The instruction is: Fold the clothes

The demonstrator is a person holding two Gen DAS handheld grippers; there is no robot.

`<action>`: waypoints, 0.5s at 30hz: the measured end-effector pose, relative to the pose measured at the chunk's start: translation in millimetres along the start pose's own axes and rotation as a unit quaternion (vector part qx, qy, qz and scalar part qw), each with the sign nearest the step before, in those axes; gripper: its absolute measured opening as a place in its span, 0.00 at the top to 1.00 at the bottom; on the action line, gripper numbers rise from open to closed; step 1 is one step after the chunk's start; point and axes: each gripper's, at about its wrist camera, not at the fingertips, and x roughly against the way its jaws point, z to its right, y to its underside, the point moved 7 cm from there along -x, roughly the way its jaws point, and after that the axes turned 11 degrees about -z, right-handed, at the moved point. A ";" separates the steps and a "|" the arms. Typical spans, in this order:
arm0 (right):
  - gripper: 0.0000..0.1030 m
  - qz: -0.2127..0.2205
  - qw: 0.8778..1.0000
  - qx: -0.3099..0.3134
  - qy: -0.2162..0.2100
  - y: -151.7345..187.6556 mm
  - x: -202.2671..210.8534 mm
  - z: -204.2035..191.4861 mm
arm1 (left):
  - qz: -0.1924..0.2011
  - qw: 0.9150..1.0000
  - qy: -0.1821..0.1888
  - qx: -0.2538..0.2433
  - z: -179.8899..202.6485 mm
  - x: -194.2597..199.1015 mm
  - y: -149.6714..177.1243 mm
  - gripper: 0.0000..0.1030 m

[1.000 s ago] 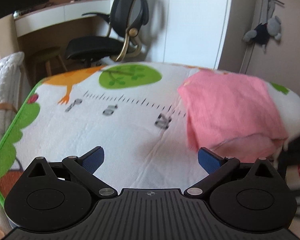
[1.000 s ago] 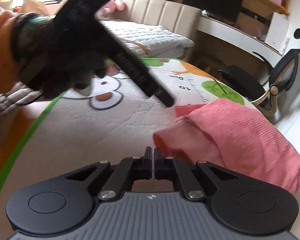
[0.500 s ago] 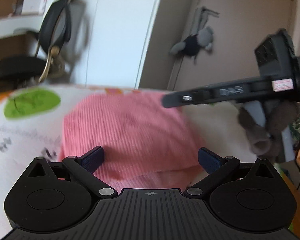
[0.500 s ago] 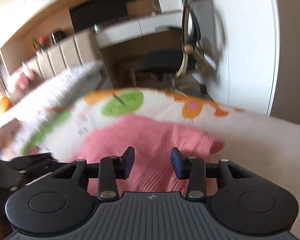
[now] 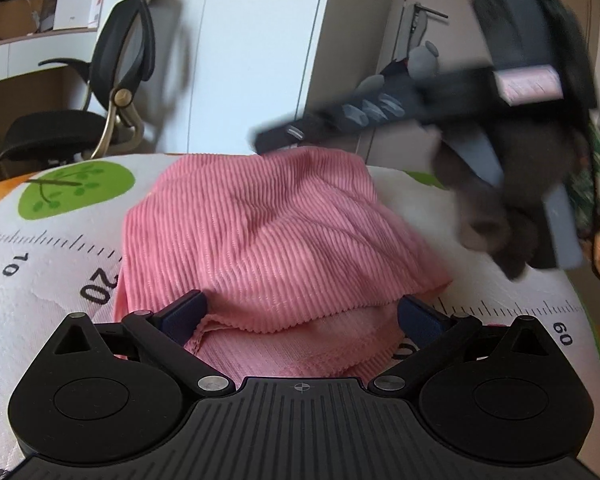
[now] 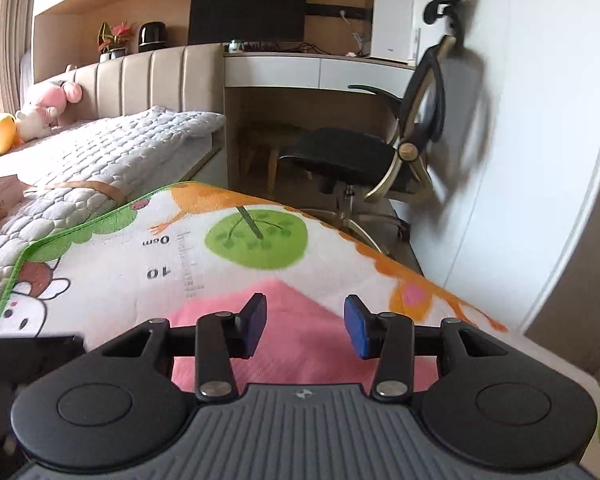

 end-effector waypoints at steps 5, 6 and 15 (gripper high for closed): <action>0.59 -0.040 0.996 0.075 0.038 12.0 -49.9 -18.1 | -0.003 1.000 0.000 0.000 2.6 2.7 2.9 0.00; 0.59 -0.040 0.996 0.074 0.037 11.6 -46.4 -16.9 | -0.002 1.000 0.002 0.002 2.3 3.2 3.4 0.00; 0.38 0.009 0.999 0.017 0.050 29.3 12.9 16.3 | -0.001 1.000 0.013 0.012 -0.2 5.1 4.9 0.00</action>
